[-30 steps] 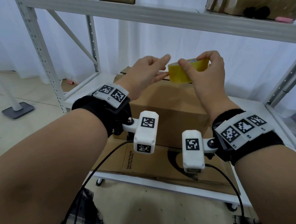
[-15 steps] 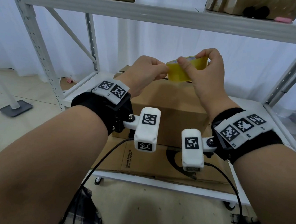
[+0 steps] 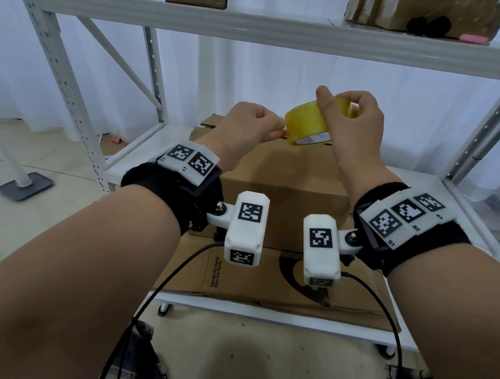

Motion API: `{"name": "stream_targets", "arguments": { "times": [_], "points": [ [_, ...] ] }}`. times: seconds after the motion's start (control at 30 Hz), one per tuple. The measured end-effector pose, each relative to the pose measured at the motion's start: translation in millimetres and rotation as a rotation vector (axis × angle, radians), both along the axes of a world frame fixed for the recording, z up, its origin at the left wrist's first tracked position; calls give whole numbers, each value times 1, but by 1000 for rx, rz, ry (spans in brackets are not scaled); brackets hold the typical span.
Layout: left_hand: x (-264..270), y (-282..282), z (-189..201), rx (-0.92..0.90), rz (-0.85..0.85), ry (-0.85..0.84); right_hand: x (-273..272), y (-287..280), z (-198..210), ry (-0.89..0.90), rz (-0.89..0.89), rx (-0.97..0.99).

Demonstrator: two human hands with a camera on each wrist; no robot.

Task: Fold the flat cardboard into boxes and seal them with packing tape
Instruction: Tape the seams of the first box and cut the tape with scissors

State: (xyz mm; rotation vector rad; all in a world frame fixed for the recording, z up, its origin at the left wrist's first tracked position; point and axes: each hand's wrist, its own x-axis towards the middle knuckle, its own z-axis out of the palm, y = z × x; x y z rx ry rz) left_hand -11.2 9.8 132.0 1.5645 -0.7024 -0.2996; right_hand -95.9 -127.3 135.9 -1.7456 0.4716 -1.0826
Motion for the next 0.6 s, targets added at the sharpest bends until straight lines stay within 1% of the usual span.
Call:
{"name": "stream_targets", "arguments": {
  "times": [0.07,0.17,0.2,0.27,0.3,0.4,0.47,0.6],
  "points": [
    [-1,4,1,-16,-61,-25,0,-2,2,14,-10,27],
    [-4,8,2,-35,-128,17,0,-3,2,48,-36,23],
    [-3,9,2,0,-119,-38,0,-3,1,62,-45,19],
    [-2,10,3,134,-82,-307,0,-3,-2,95,-55,18],
    [-1,11,3,193,-91,-443,0,-2,-3,107,-56,20],
    [3,10,-1,323,-106,-719,0,-1,-2,126,-52,32],
    [5,10,-5,369,-65,-846,0,-1,0,152,-38,44],
    [6,11,-7,361,-14,-973,1,0,-2,197,0,65]
  ]
}}
